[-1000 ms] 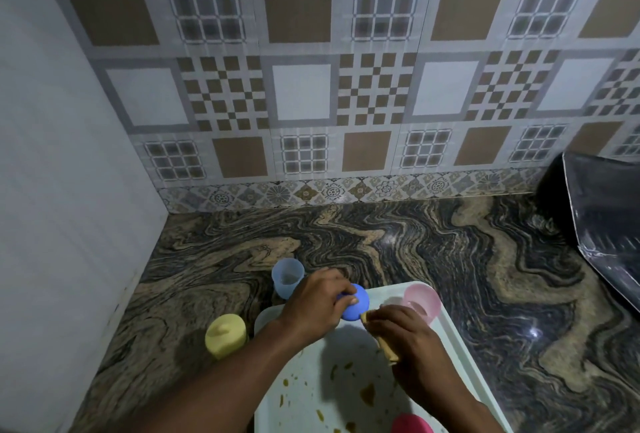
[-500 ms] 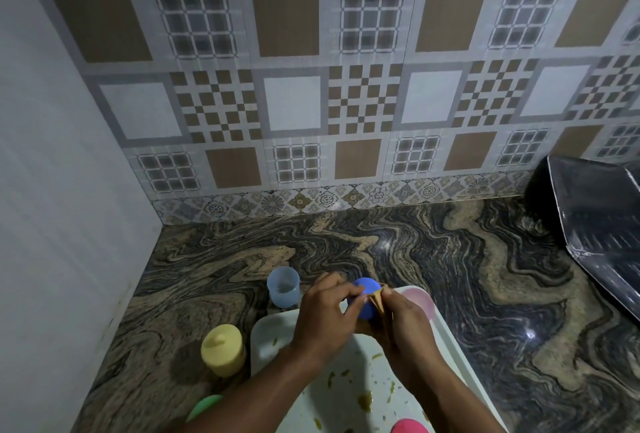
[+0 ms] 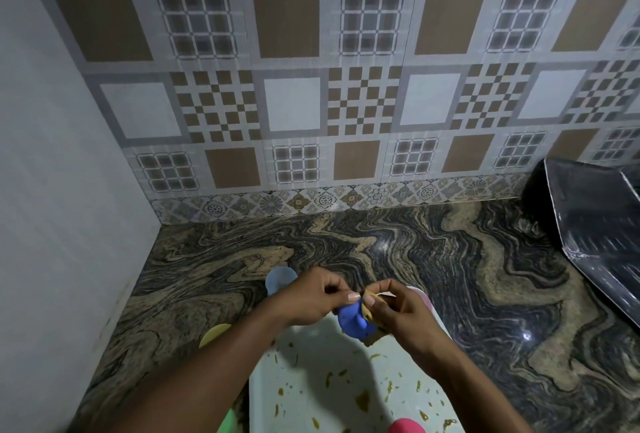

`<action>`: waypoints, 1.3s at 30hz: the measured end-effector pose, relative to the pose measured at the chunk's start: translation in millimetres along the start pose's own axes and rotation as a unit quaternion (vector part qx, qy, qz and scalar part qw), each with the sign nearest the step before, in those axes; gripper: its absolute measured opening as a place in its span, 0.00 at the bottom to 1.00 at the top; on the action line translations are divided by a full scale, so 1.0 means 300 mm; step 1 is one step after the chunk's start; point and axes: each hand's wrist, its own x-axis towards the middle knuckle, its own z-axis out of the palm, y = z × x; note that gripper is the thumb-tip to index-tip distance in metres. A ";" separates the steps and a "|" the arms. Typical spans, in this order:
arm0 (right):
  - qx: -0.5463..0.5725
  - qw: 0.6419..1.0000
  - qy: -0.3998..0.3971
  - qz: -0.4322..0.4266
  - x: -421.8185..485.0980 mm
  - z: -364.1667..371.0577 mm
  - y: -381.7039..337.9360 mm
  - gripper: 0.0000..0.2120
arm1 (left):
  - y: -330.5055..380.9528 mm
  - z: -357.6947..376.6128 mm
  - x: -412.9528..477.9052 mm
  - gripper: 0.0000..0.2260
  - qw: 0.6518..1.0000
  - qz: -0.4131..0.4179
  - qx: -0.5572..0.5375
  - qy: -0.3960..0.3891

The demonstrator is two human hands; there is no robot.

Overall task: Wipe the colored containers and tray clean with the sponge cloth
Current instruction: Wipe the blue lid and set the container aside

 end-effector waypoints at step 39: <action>0.189 0.973 0.118 0.068 -0.002 0.070 0.034 0.11 | 0.087 0.142 0.027 0.28 0.953 -0.166 -0.094 0.237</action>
